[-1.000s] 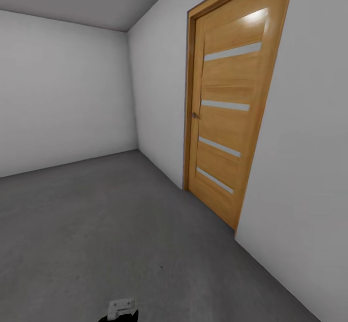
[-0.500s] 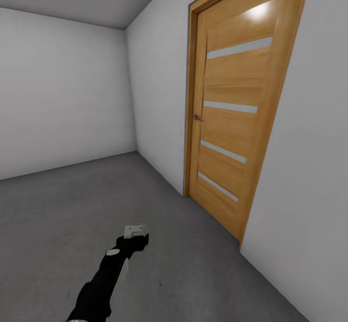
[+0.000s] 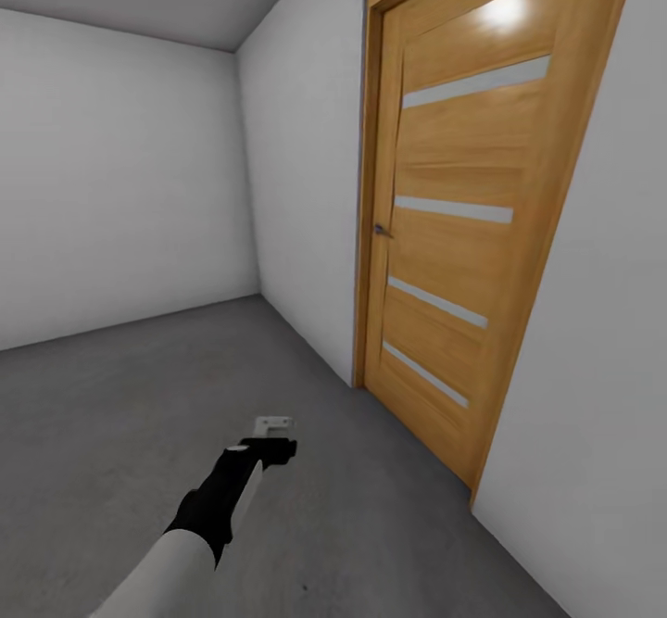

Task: Move the two storage containers from the living room to the garage. In the garage, place one container on the floor and stack the other container on top of it (either order is fine).

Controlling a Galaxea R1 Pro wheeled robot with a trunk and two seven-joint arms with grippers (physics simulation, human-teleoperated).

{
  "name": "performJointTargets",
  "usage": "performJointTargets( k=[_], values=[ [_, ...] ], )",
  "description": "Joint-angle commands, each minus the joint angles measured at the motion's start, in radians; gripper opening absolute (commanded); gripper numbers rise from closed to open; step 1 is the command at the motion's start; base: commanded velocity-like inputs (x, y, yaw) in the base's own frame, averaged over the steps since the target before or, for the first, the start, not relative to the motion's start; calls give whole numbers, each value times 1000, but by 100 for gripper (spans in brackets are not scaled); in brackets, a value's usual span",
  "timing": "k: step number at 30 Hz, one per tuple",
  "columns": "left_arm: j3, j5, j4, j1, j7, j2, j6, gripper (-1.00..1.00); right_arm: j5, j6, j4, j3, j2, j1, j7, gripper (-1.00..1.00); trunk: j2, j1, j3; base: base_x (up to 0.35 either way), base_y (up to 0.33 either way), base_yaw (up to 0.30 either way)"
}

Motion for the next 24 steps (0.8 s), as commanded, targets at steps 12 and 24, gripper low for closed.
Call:
performJointTargets(
  k=[12,24],
  values=[
    [30,6,62,-34,-2,-1,-11,100,2,-3,0,-1,0,0,1,100,0,1,-1,331,1,17],
    [84,27,63,-34,-4,-1,-22,100,3,-3,0,-1,0,0,1,100,0,1,-1,328,108,251]
  ],
)
